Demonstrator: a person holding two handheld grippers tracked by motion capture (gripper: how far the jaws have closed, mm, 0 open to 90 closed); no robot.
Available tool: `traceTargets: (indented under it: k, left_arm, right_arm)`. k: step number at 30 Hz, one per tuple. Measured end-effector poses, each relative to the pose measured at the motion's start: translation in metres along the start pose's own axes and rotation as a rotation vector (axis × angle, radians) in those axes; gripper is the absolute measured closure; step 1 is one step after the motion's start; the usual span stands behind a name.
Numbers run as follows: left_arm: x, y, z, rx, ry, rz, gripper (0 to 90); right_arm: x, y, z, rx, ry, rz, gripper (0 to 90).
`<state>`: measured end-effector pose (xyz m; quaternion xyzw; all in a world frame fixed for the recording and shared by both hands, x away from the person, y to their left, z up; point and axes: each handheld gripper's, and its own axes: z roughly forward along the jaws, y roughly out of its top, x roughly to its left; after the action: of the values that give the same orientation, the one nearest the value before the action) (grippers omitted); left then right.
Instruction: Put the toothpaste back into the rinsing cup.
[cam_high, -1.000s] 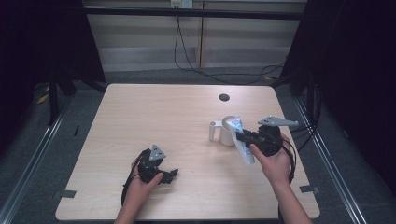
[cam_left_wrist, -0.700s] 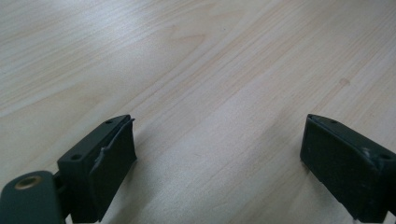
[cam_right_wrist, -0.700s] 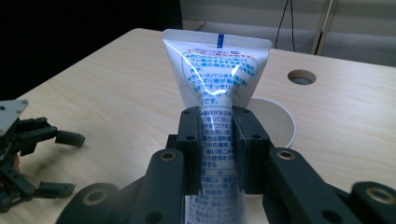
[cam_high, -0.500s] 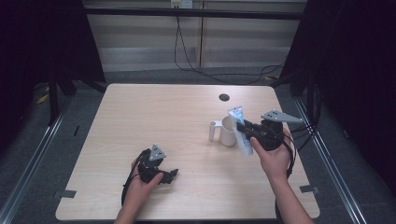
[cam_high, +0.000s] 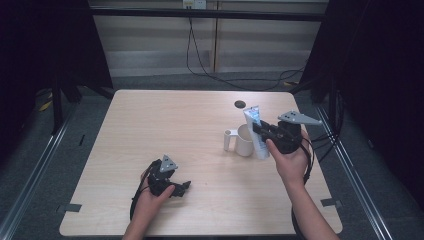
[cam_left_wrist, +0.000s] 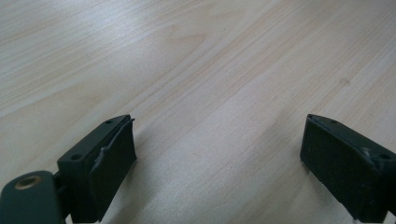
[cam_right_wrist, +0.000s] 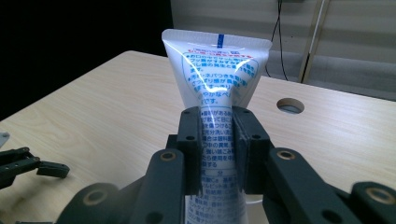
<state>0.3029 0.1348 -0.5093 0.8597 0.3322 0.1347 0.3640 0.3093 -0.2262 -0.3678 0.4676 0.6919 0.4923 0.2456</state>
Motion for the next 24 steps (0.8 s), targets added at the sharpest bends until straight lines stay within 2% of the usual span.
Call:
traceTargets:
  k: [13,24]
  left_arm:
    - [0.000,0.000,0.000,0.002,0.002,0.000,10.0]
    - [0.000,0.000,0.000,0.000,0.000,0.000,9.9]
  right_arm:
    - [0.000,0.016,0.019,-0.011,-0.011,-0.016,74.7]
    - [-0.004,0.025,0.033,-0.031,-0.018,0.004,74.6]
